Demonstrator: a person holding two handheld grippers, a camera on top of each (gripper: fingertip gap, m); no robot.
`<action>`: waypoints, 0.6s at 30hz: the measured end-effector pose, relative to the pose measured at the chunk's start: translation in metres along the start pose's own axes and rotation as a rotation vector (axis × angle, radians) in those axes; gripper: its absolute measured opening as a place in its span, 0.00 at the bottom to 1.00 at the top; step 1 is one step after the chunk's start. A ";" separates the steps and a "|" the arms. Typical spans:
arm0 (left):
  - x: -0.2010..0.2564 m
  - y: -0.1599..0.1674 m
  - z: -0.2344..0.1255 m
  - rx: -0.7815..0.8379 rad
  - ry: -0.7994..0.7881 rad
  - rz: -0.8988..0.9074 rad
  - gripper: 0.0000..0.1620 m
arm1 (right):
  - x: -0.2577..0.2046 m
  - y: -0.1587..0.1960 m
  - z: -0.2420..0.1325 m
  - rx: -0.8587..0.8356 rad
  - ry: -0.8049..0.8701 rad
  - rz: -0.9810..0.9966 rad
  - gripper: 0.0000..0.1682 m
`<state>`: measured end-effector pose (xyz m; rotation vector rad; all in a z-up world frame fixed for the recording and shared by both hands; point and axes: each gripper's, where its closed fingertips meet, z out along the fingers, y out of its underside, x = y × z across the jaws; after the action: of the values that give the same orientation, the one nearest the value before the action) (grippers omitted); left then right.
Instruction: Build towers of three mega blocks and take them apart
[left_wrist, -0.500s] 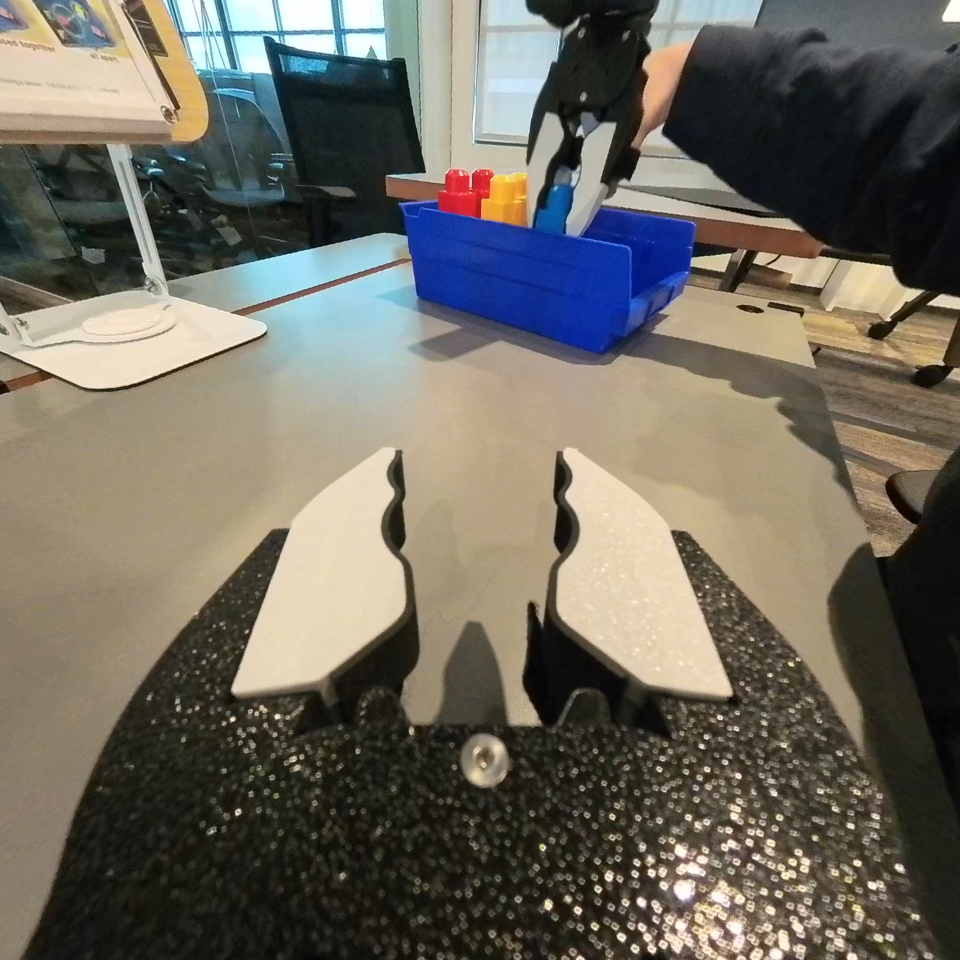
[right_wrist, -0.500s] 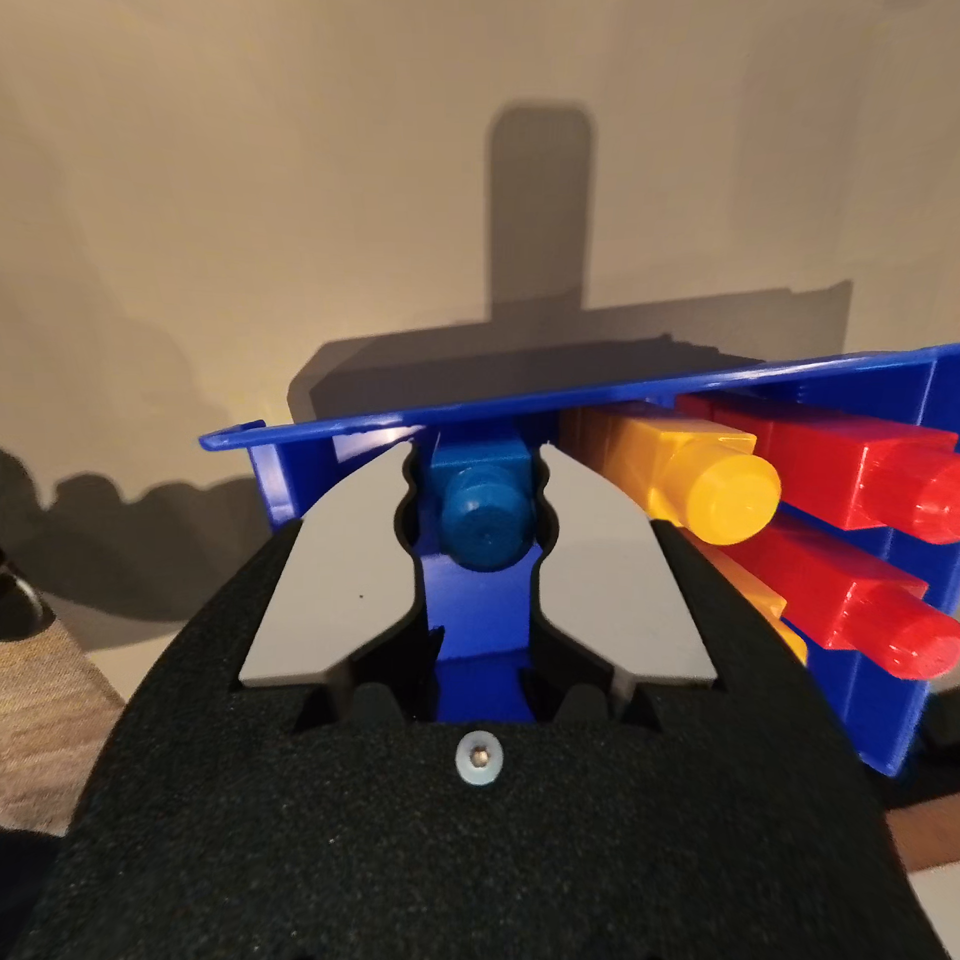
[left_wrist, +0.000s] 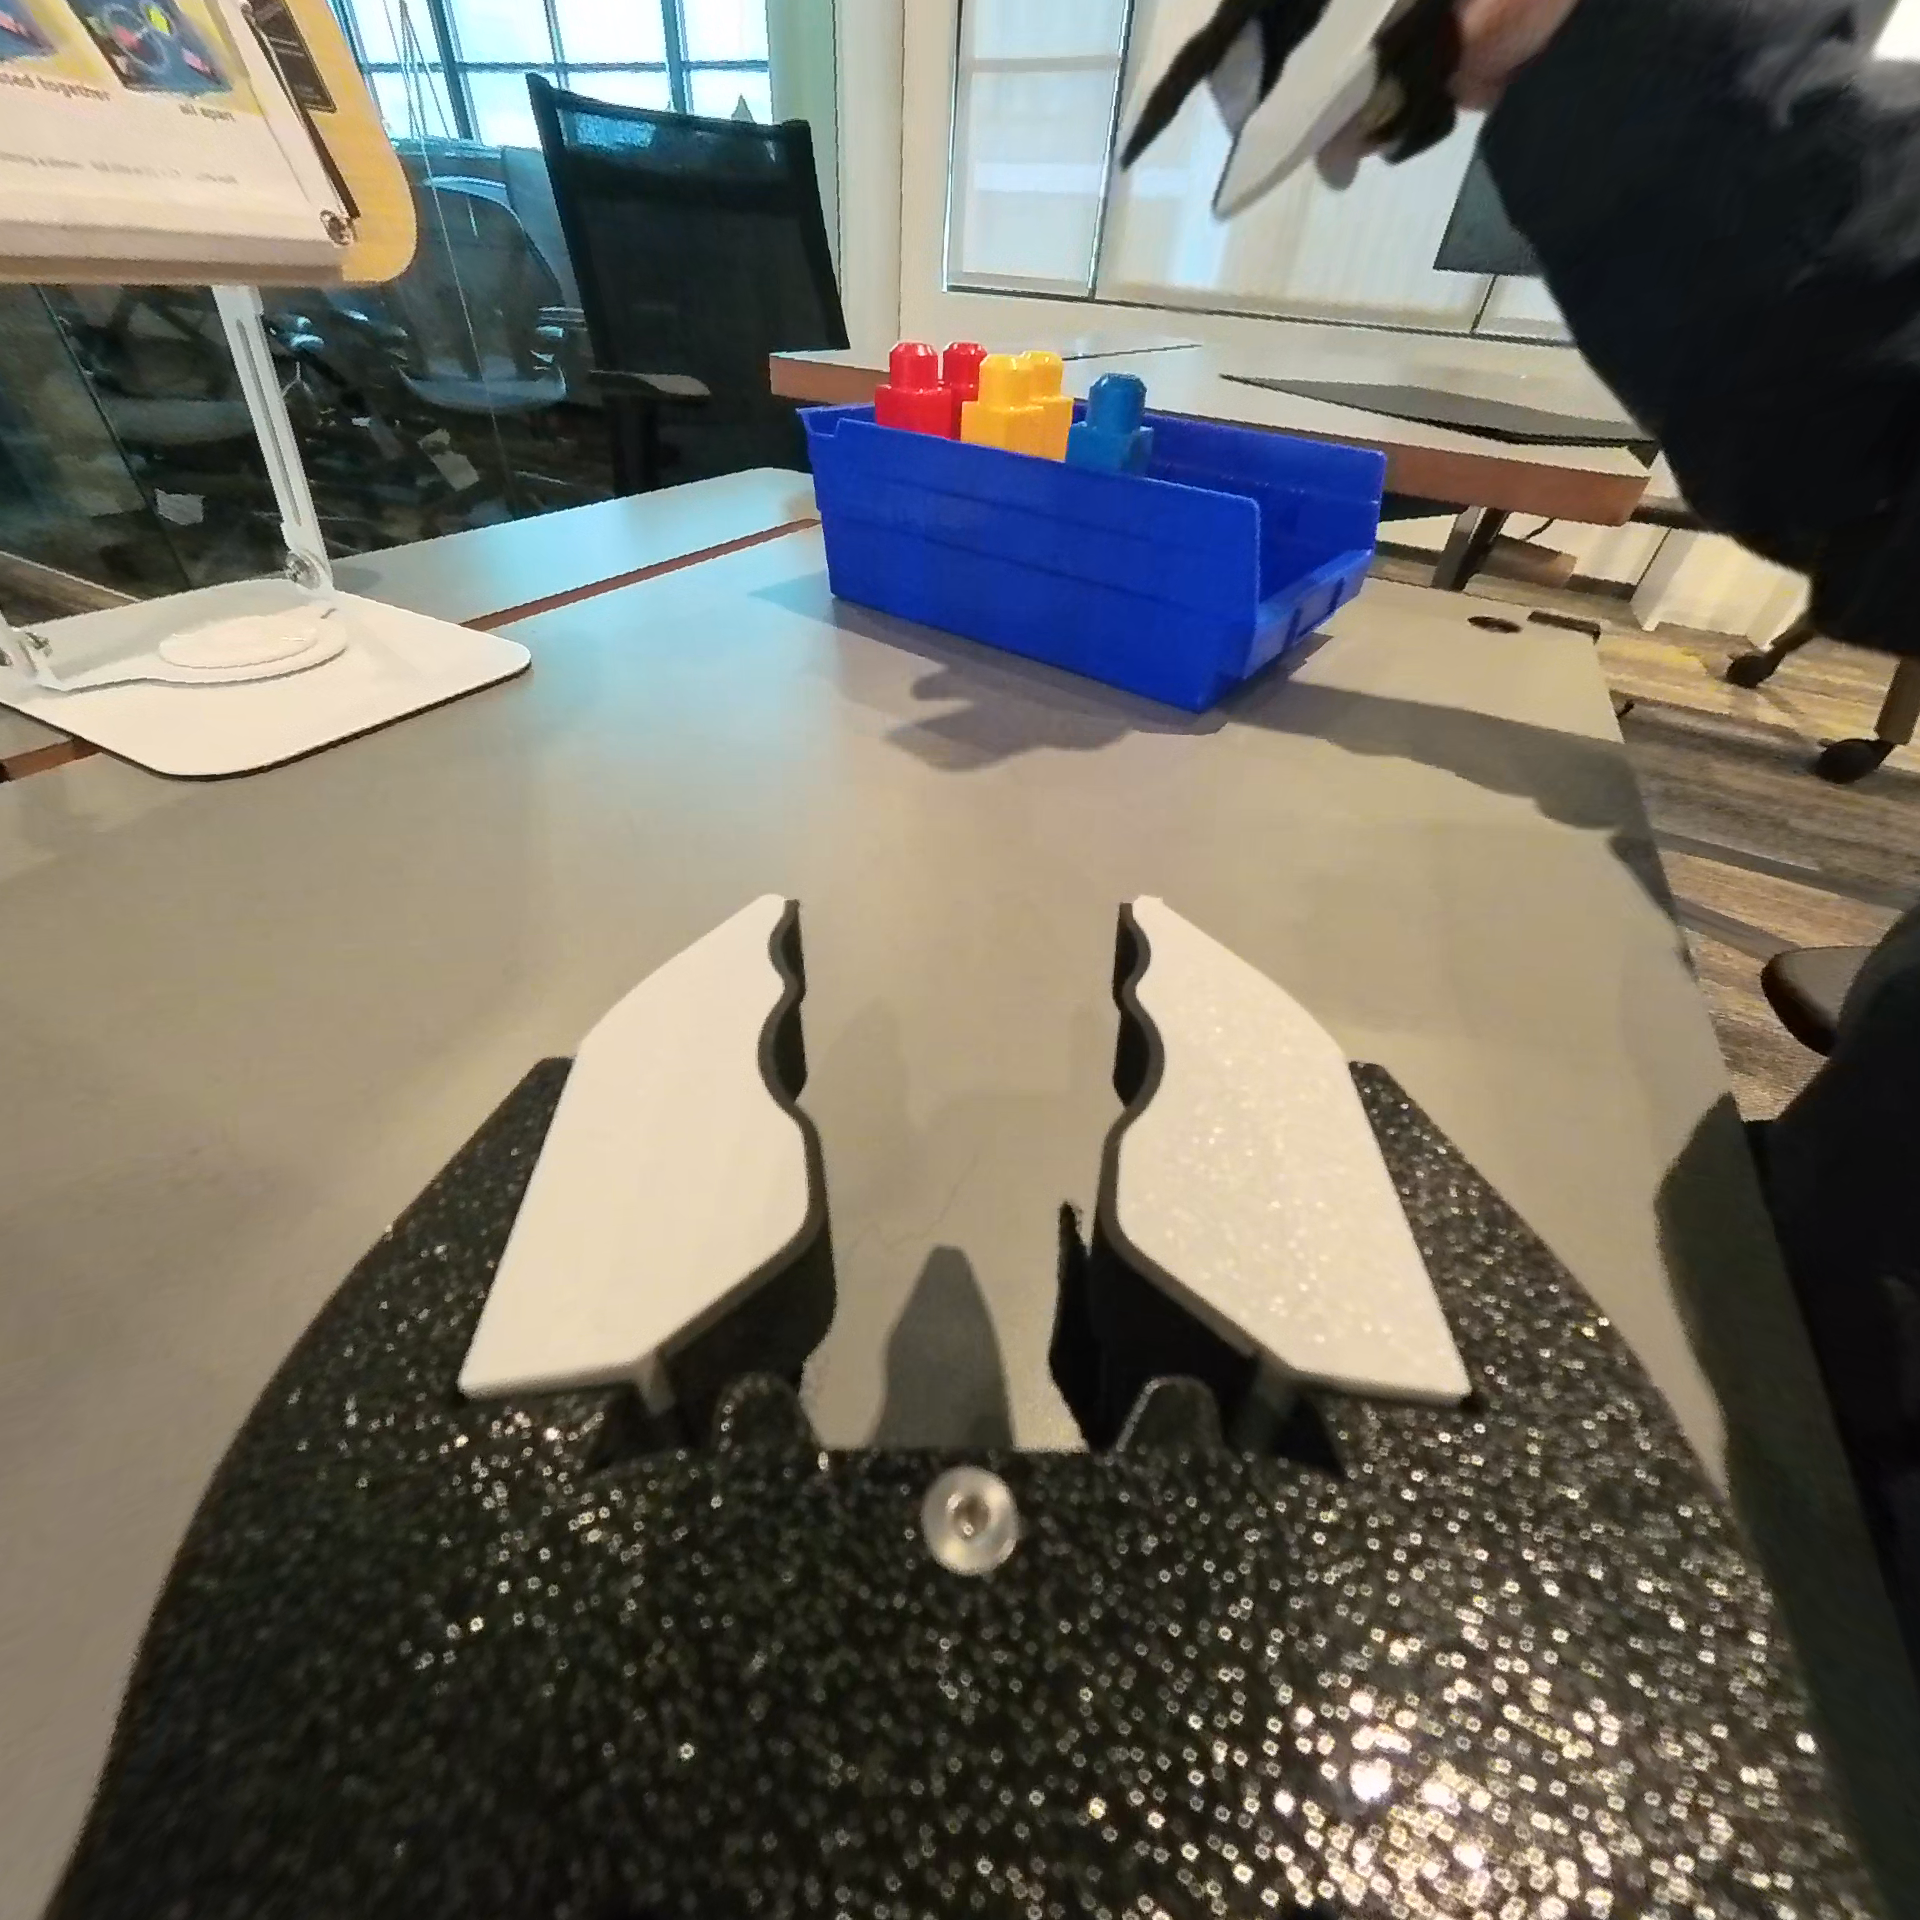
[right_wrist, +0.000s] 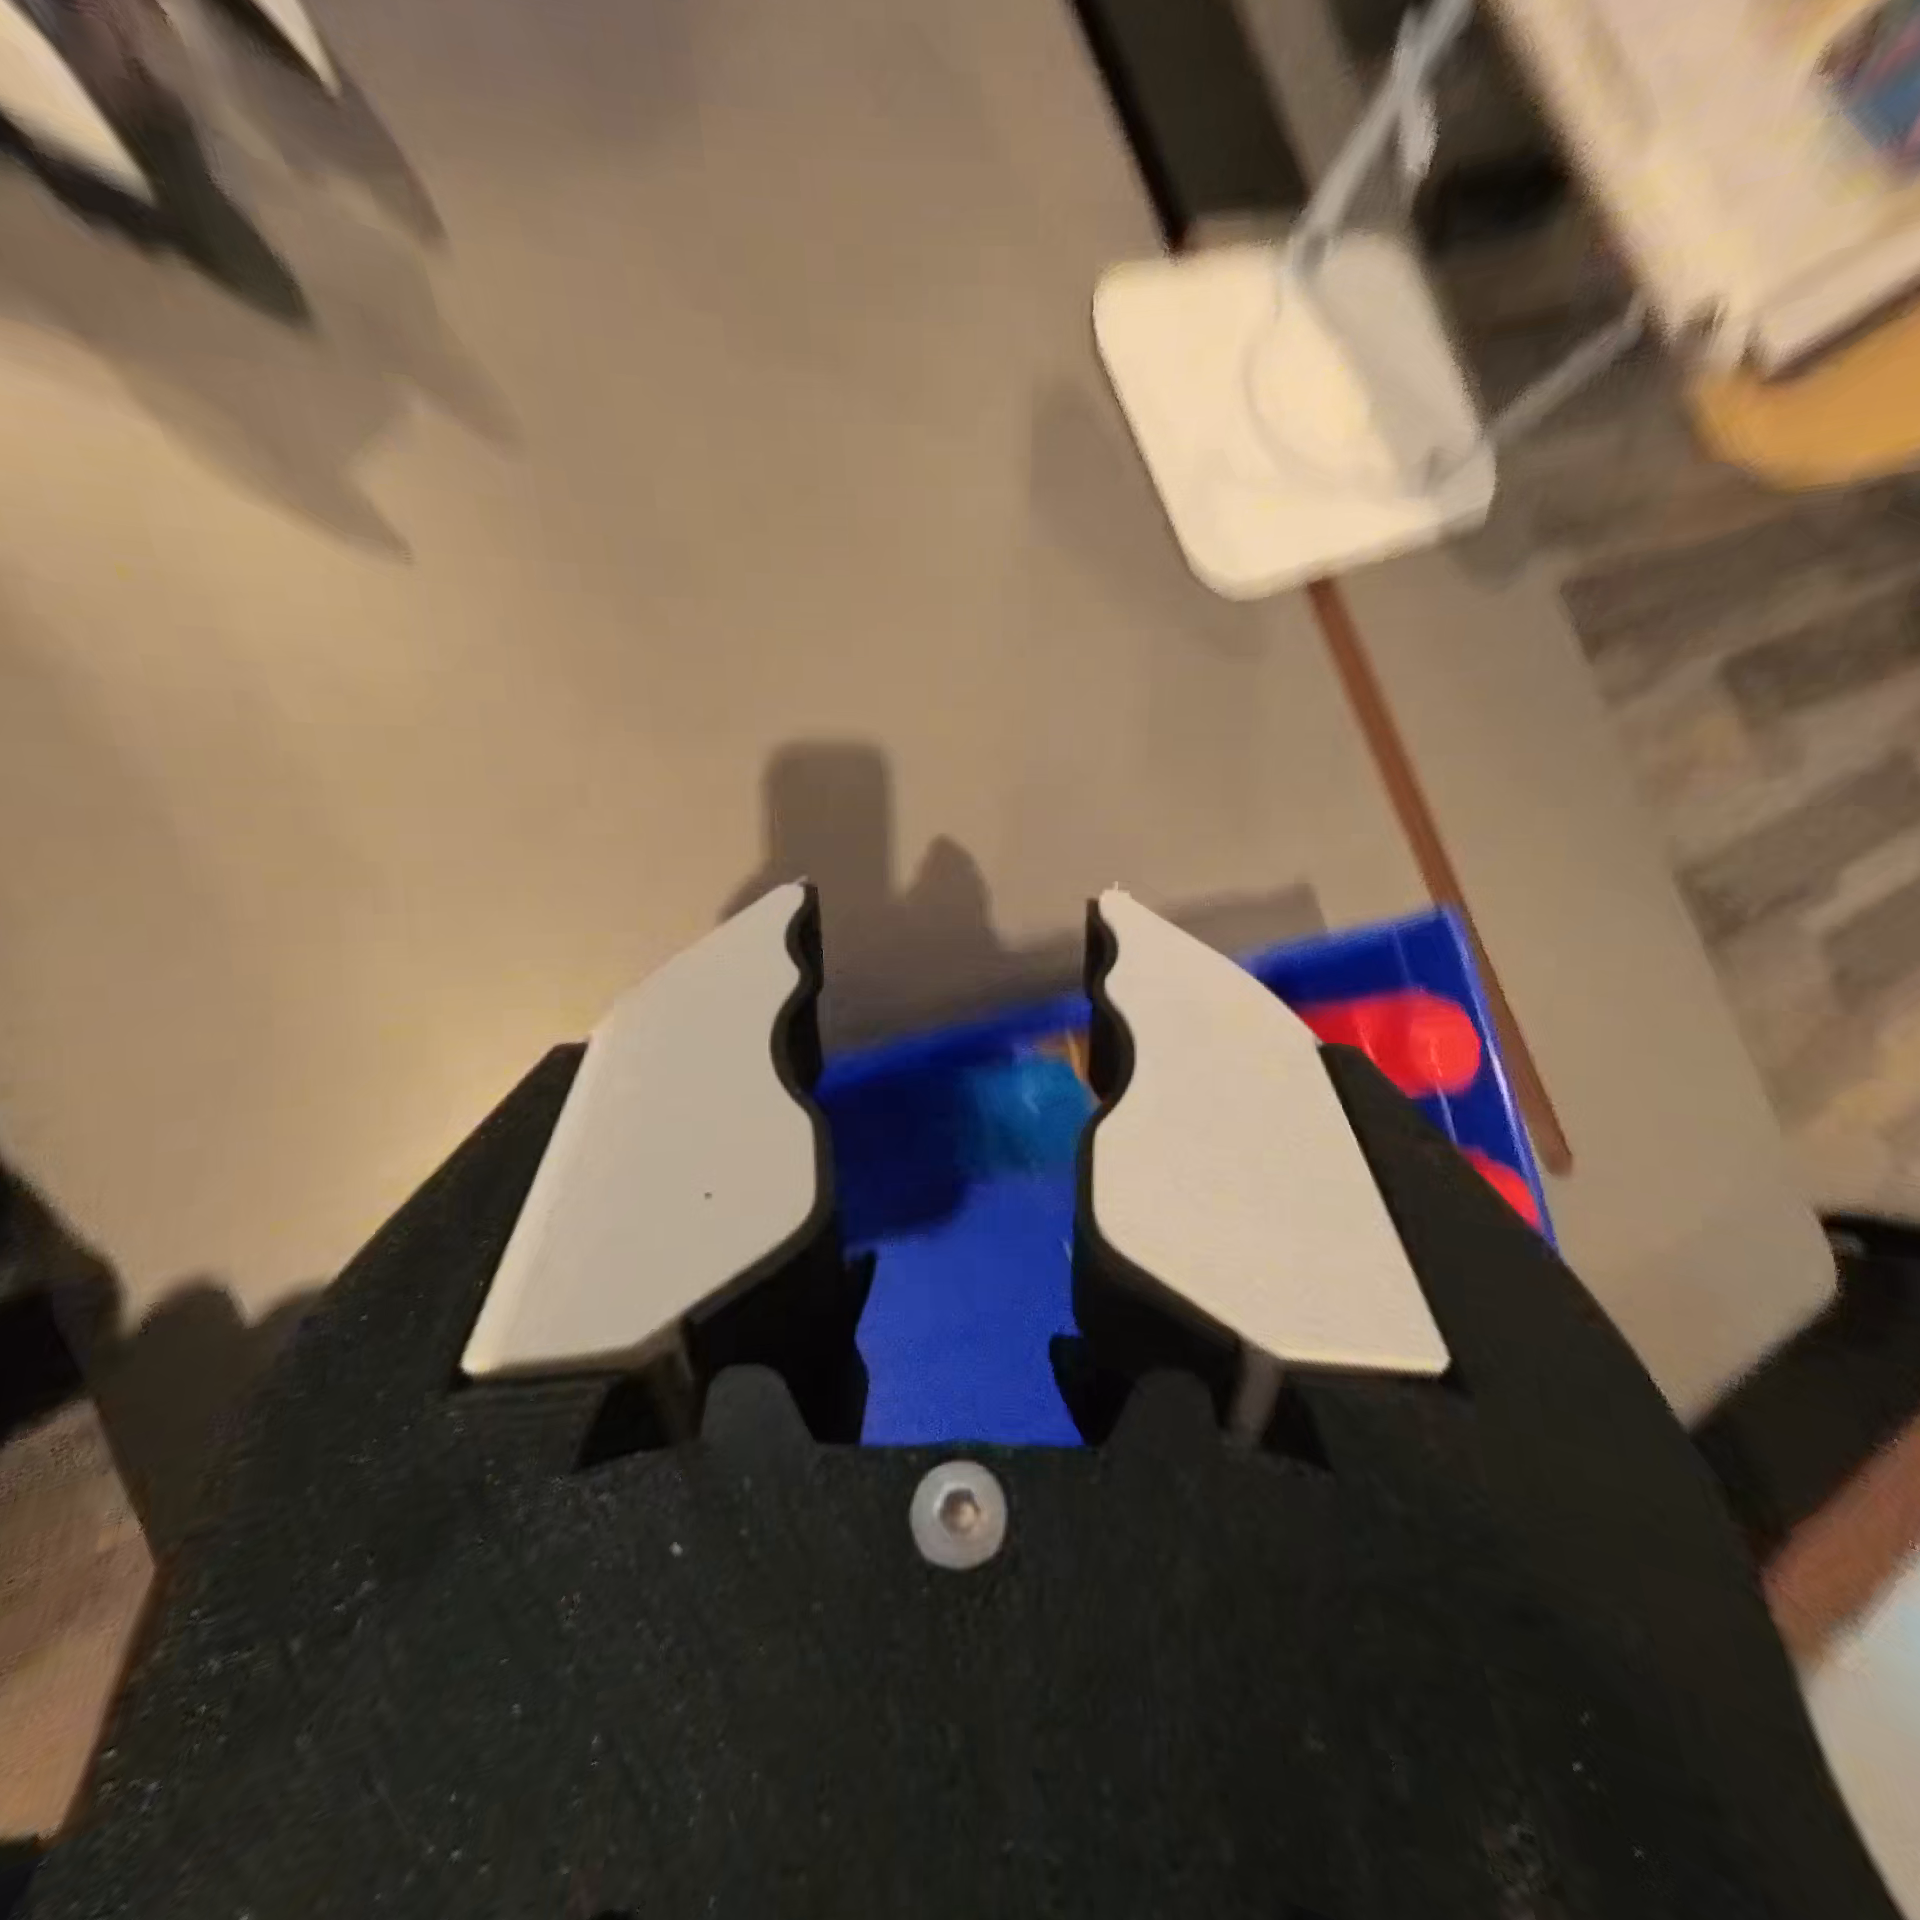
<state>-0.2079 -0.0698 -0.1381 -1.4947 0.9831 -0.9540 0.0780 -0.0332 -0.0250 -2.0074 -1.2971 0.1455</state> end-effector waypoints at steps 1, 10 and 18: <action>0.000 0.000 0.000 0.000 -0.003 0.002 0.35 | -0.017 -0.019 0.003 0.097 -0.022 -0.004 0.29; -0.002 -0.022 -0.018 0.082 -0.073 0.010 0.35 | -0.138 -0.112 0.112 0.744 -0.159 0.068 0.19; -0.023 -0.059 -0.112 0.054 -0.371 0.085 0.31 | -0.151 -0.110 0.168 0.819 -0.011 0.117 0.18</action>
<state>-0.3150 -0.0799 -0.0674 -1.5039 0.7385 -0.6075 -0.1544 -0.0477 -0.1209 -1.3644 -0.9054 0.6329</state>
